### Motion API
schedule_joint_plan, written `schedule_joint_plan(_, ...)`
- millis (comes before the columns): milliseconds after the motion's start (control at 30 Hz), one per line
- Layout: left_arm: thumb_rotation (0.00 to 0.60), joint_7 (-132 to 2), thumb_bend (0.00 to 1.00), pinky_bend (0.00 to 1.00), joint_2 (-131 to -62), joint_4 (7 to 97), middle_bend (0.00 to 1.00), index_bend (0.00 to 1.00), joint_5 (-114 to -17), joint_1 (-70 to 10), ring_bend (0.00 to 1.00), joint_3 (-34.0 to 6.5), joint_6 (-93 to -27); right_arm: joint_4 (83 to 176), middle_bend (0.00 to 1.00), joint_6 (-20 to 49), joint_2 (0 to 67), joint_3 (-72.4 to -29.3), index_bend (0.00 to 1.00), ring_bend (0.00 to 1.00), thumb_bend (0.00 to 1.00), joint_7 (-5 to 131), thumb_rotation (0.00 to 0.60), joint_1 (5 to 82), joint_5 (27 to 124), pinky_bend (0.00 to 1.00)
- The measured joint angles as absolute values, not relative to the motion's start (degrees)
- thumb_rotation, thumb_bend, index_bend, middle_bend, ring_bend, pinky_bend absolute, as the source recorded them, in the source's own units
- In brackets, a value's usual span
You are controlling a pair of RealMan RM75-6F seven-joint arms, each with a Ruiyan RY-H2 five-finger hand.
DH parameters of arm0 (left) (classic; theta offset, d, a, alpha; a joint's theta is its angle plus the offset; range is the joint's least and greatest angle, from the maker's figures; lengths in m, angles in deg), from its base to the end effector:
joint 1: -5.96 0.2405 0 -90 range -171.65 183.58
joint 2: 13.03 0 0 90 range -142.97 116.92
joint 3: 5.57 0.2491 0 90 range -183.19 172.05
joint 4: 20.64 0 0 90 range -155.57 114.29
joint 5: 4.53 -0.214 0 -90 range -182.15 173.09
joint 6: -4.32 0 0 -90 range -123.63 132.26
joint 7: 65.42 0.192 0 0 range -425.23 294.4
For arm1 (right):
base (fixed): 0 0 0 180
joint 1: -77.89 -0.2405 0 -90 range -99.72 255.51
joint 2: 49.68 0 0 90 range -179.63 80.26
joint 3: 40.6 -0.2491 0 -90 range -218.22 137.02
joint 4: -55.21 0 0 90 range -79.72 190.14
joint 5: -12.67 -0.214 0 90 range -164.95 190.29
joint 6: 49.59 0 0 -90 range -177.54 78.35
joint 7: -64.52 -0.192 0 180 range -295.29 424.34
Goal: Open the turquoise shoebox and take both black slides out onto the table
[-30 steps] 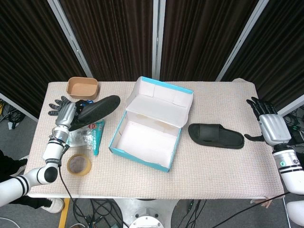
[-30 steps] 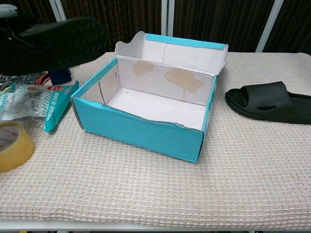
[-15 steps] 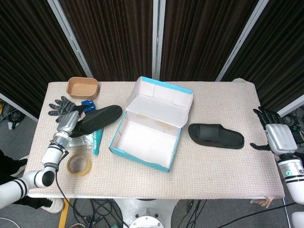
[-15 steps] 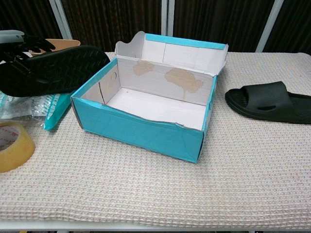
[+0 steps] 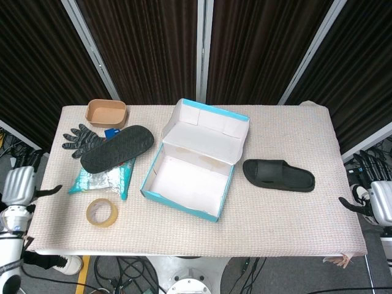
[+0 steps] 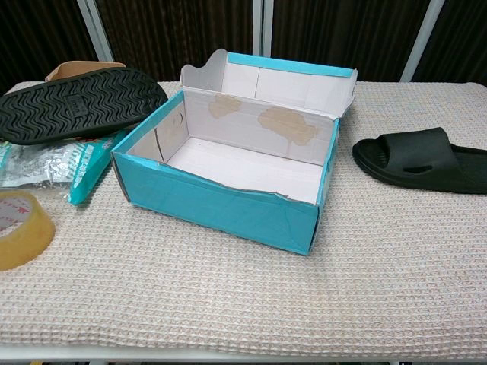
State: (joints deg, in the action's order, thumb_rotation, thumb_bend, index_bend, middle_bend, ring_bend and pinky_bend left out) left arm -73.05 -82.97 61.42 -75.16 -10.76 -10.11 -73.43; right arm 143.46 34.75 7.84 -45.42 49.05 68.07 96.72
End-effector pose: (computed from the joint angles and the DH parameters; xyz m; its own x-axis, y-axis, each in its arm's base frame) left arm -0.3301 0.3035 0.1441 0.2954 -0.0096 0.9553 0.9523 0.0837 -0.2936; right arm -0.3078 -0.2653 0.2070 0.3061 0.0678 0.9496 -0.9490 -0.0569 0.3100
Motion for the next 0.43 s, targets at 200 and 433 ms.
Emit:
schedule_joint_plan(200, 0.6, -65.6, 0.01, 0.15, -81.5, 62.5, 0.15, 0.14, -77.4, -5.8, 0.06, -7.2, -78.8, 144.3, 0.04, 40.4, 9.4, -43.9, 0.0, 0.0, 0.06, 51.7, 0.6, 72.2, 99.1, 0.0)
schedule_joint_plan(433, 0.6, -62.0, 0.01, 0.14, -80.6, 70.6, 0.15, 0.14, -80.3, 1.7, 0.06, -4.2, -87.0, 145.2, 0.04, 42.3, 9.8, -42.4, 0.0, 0.0, 0.06, 52.4, 0.6, 74.4, 101.6, 0.0)
